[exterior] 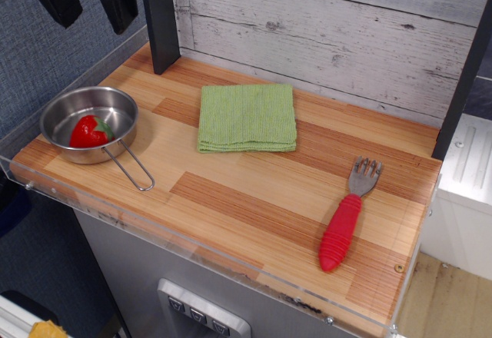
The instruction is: Slide the green cloth to the right of the pot.
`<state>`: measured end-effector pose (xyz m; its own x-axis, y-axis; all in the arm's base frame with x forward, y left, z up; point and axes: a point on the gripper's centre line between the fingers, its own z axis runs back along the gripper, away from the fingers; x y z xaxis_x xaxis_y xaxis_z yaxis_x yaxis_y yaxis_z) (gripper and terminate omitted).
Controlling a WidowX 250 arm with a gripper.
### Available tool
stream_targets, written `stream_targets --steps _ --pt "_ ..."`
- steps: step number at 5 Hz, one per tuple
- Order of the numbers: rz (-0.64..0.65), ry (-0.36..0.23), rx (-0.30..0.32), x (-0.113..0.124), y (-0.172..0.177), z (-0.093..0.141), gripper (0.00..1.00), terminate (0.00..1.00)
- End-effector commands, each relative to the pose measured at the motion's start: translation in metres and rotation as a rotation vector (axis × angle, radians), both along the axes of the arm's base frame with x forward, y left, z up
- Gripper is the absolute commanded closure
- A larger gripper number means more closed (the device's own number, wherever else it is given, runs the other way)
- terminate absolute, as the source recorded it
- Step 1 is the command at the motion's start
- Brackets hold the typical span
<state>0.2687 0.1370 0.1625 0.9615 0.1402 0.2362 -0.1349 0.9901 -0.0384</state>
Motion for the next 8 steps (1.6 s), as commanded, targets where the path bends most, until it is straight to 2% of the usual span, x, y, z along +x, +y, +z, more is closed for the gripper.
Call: stream_targets --steps 1,3,4,5,6,8 --pt "0.0 0.0 0.0 0.0 0.0 0.0 0.0 0.0" --pt "-0.058 -0.013 -0.001 0.051 -0.003 -0.003 0.0 0.0" --pt "-0.102 -0.022 -0.019 0.068 -0.014 -0.014 0.0 0.0" --pt "-0.166 0.0 -0.006 0.079 -0.028 -0.029 0.0 0.0" --pt "-0.212 -0.018 -0.033 0.09 -0.04 -0.043 0.0 0.0" --pt "-0.249 -0.003 -0.05 0.12 -0.062 -0.074 0.0 0.0"
